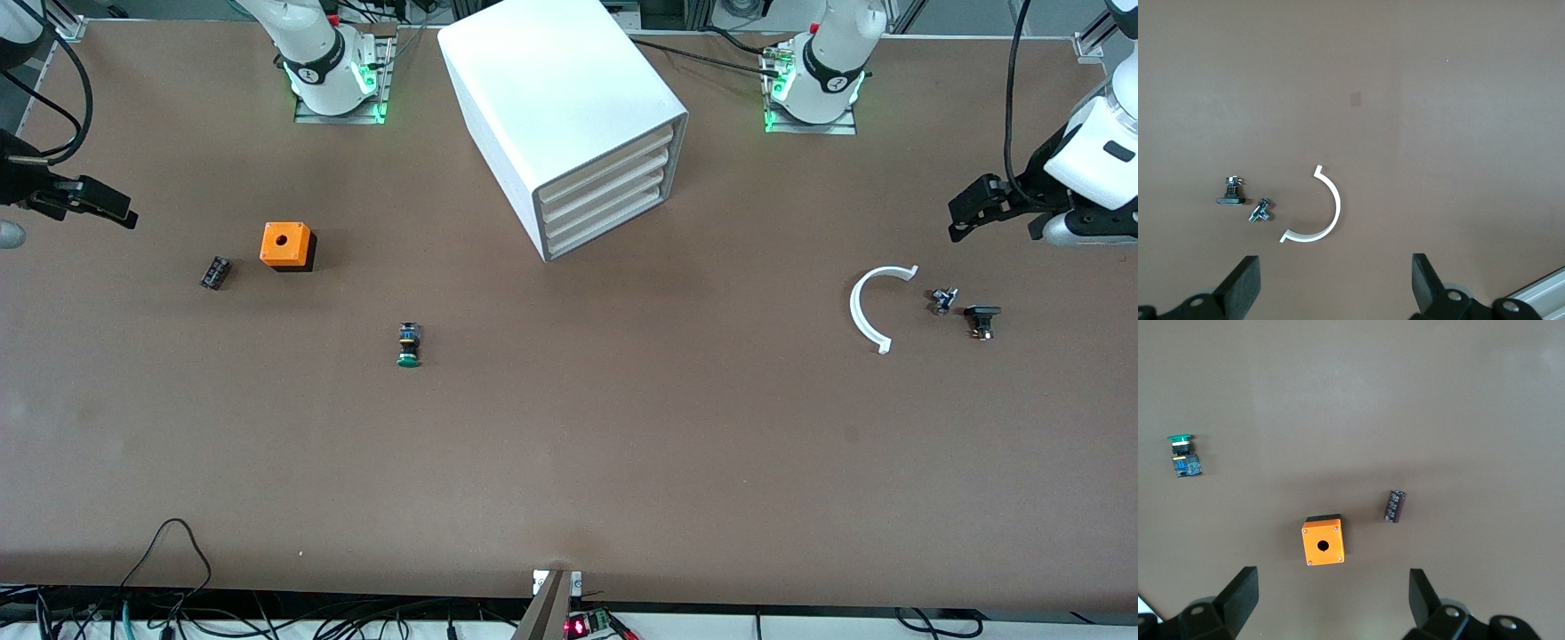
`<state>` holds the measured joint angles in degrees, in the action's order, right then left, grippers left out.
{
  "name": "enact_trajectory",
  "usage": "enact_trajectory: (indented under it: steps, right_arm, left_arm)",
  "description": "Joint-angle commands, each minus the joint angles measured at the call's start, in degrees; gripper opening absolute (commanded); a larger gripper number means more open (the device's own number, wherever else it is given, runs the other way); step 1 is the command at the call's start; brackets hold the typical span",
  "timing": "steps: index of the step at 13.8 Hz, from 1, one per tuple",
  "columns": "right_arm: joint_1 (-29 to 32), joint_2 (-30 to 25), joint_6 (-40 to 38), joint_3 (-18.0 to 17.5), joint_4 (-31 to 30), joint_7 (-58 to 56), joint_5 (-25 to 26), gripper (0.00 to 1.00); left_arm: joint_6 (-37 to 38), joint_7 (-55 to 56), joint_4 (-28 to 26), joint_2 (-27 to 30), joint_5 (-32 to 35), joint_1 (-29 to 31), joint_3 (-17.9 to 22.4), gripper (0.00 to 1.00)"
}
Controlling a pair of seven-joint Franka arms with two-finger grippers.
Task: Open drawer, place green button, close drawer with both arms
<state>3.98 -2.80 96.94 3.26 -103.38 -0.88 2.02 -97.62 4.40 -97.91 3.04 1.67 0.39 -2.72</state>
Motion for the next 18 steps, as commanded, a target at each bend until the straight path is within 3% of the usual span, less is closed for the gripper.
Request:
enact_trajectory:
  steps: [1, 8, 18]
  right_arm:
    - [0.1, -1.0, 0.6, -0.1, -1.0, -0.7, 0.5, 1.0]
    - [0.1, -0.9, 0.8, -0.1, -1.0, -0.6, 0.3, 1.0]
    - [0.2, -0.4, 0.4, -0.1, -0.9, -0.7, 0.0, 1.0]
  left_arm:
    - [0.8, -0.5, 1.3, -0.5, 0.8, -0.2, -0.1, 1.0]
    - [0.9, -0.8, 2.6, -1.5, 0.6, -1.4, -0.2, 1.0]
    - [4.6, -0.3, 1.6, -4.6, -0.7, -2.5, -4.8, 1.0]
